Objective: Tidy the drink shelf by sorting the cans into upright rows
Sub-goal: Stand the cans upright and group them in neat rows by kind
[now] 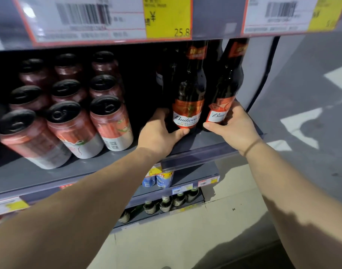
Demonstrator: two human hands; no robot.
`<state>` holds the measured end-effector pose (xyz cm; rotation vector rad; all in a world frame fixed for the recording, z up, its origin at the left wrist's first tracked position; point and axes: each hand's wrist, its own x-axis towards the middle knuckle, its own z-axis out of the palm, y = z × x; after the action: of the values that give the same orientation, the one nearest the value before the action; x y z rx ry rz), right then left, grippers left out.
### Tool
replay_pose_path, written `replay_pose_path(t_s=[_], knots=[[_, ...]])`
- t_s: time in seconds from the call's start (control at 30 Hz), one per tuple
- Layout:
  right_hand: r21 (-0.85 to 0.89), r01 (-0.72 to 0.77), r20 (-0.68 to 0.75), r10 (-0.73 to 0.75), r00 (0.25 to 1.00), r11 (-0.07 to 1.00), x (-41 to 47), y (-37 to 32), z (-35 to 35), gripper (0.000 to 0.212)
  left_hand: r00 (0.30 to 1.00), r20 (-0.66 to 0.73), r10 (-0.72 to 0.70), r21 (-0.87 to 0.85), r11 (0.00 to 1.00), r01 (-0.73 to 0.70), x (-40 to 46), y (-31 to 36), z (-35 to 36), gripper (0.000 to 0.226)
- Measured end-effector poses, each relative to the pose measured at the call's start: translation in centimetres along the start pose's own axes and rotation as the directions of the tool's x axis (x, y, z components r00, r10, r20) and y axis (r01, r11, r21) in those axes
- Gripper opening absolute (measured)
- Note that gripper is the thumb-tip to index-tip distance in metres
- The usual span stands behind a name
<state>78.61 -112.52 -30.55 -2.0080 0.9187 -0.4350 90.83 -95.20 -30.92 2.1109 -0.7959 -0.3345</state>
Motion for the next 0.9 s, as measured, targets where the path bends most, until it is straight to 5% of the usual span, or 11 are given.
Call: replay_pose_path(t_s=[0.1, 0.17, 0.27, 0.5, 0.67, 0.9], knots=[[-0.079, -0.013, -0.099, 0.005, 0.995, 0.997, -1.2, -0.5, 0.4, 0.087, 1.0, -0.009, -0.003, -0.004, 1.0, 0.003, -1.2, 0.9, -0.8, 0.076], [-0.043, -0.057, -0.297, 0.041, 0.954, 0.997, -3.6, -1.7, 1.4, 0.084, 1.0, -0.018, 0.002, -0.053, 0.999, -0.003, -3.0, 1.5, -2.5, 0.08], [0.099, -0.033, -0.467, 0.076, 0.881, 0.995, -9.5, -4.7, 5.4, 0.057, 0.999, 0.007, 0.042, -0.133, 0.99, -0.041, -7.1, 1.4, -6.4, 0.071], [-0.003, 0.127, -0.085, -0.126, 0.988, 0.992, -20.1, -15.8, 18.9, 0.039, 0.995, -0.084, 0.058, -0.005, 0.998, -0.058, -16.3, -6.0, -20.1, 0.041], [-0.106, 0.23, 0.072, -0.223, 0.972, 0.967, -25.7, -24.9, 27.7, 0.044, 0.983, -0.179, 0.04, 0.207, 0.978, -0.002, -21.5, -13.6, -31.6, 0.049], [-0.111, 0.322, 0.208, -0.294, 0.933, 0.94, -31.5, -34.6, 38.8, 0.042, 0.945, -0.326, -0.033, 0.263, 0.957, 0.124, -26.4, -21.3, -44.6, 0.049]])
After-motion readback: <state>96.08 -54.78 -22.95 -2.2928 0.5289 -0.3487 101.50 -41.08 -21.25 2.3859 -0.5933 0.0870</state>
